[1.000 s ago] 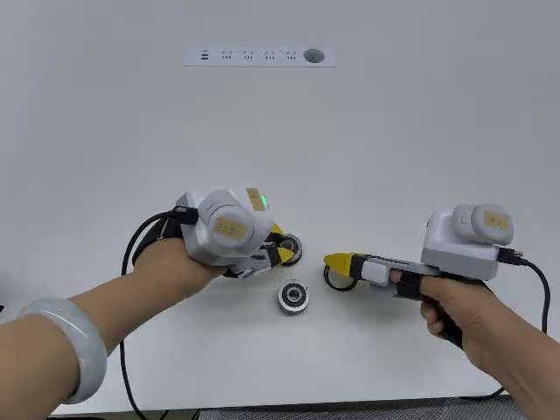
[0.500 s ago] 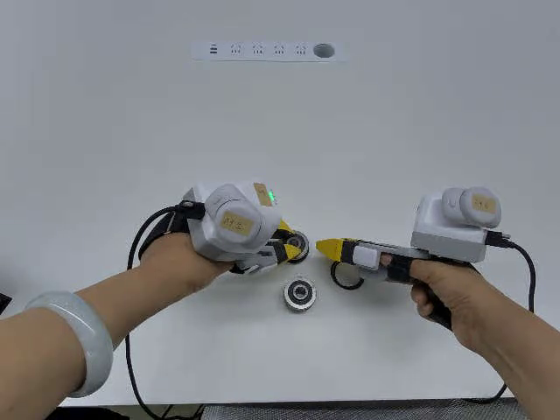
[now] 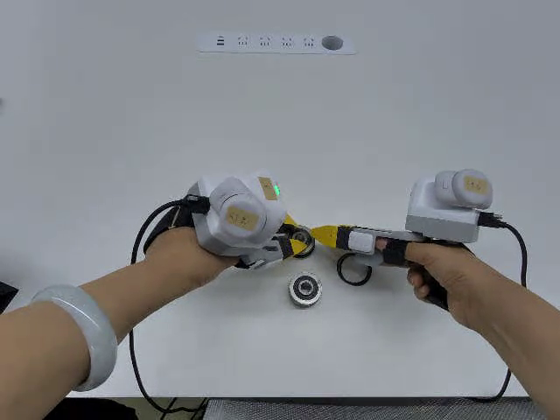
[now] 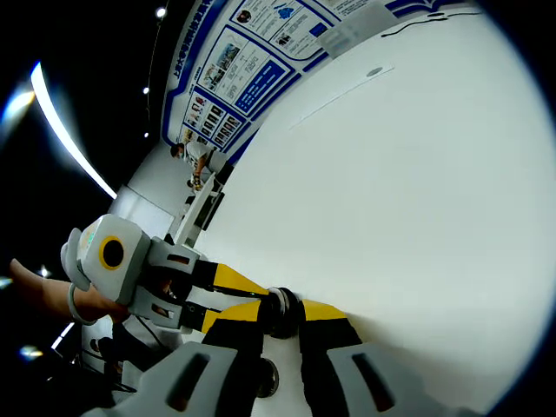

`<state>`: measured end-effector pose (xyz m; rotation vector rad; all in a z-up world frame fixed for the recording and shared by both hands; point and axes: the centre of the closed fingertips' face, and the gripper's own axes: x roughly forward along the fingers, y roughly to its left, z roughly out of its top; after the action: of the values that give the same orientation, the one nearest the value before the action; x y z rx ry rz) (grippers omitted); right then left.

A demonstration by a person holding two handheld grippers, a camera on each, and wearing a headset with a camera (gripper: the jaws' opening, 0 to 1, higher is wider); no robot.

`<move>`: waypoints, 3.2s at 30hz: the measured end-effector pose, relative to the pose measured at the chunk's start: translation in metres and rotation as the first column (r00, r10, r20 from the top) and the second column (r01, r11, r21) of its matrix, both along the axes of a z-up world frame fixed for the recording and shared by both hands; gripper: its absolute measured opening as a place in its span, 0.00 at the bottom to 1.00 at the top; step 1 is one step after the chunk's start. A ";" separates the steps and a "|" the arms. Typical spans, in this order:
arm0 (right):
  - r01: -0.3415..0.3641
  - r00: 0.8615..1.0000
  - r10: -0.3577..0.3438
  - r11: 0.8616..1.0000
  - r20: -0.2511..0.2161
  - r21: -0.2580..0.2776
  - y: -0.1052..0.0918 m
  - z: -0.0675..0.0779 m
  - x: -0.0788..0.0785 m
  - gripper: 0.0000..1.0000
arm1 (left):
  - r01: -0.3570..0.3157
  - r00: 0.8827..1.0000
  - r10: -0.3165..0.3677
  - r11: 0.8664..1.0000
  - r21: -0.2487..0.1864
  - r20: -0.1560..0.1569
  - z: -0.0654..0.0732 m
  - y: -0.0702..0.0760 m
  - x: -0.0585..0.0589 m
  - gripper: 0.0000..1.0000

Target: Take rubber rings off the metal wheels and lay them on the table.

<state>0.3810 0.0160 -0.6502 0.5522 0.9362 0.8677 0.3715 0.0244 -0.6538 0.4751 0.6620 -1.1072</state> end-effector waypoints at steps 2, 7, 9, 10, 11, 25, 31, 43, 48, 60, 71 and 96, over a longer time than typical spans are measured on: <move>-0.011 1.000 0.011 1.000 -0.001 0.000 0.002 -0.001 0.000 0.18 | -0.001 1.000 0.001 1.000 -0.002 0.000 0.000 0.000 0.000 0.13; -0.037 0.999 0.037 0.999 -0.014 0.006 0.006 -0.002 -0.002 0.22 | -0.003 1.000 0.003 1.000 -0.004 -0.001 0.000 0.000 0.000 0.13; -0.044 0.999 0.045 0.999 -0.010 0.010 0.006 -0.002 -0.002 0.22 | -0.004 1.000 0.004 1.000 -0.005 -0.001 0.000 0.000 0.000 0.13; -0.047 0.999 0.047 0.999 -0.017 0.022 0.007 -0.001 -0.002 0.22 | -0.004 1.000 0.004 1.000 -0.005 -0.001 0.000 0.000 0.000 0.13; -0.049 0.999 0.050 0.998 -0.018 0.032 0.008 0.000 -0.002 0.22 | -0.003 1.000 0.003 1.000 -0.004 -0.001 0.000 0.000 0.000 0.13; -0.090 0.995 0.093 0.994 -0.037 0.067 0.015 0.001 -0.003 0.25 | -0.004 1.000 0.004 1.000 -0.008 -0.001 -0.001 0.000 0.000 0.13; -0.105 0.993 0.107 0.993 -0.041 0.061 0.015 -0.001 -0.003 0.25 | -0.004 1.000 0.004 1.000 -0.009 0.000 0.000 0.000 0.000 0.13; -0.142 0.989 0.144 0.988 -0.020 0.066 0.013 0.004 -0.008 0.24 | -0.006 1.000 0.006 1.000 -0.014 -0.001 0.000 0.001 0.000 0.13; -0.146 0.989 0.148 0.987 -0.021 0.068 0.010 0.005 -0.011 0.25 | -0.006 1.000 0.006 1.000 -0.014 0.000 0.000 0.001 0.000 0.13; -0.152 0.988 0.154 0.985 -0.023 0.076 0.007 0.006 -0.016 0.26 | -0.004 1.000 0.004 1.000 -0.016 0.001 0.000 0.000 0.000 0.13; -0.154 0.988 0.156 0.986 -0.019 0.061 0.004 0.003 -0.017 0.23 | -0.005 1.000 0.005 1.000 -0.016 0.001 0.000 0.000 0.000 0.13; -0.185 0.982 0.187 0.980 -0.016 0.078 0.014 0.007 -0.010 0.31 | -0.003 1.000 0.003 1.000 -0.021 0.001 0.000 0.001 0.000 0.13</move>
<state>0.3710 0.0300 -0.6432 0.5469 0.9902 1.0704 0.3712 0.0251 -0.6536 0.4565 0.6495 -1.1100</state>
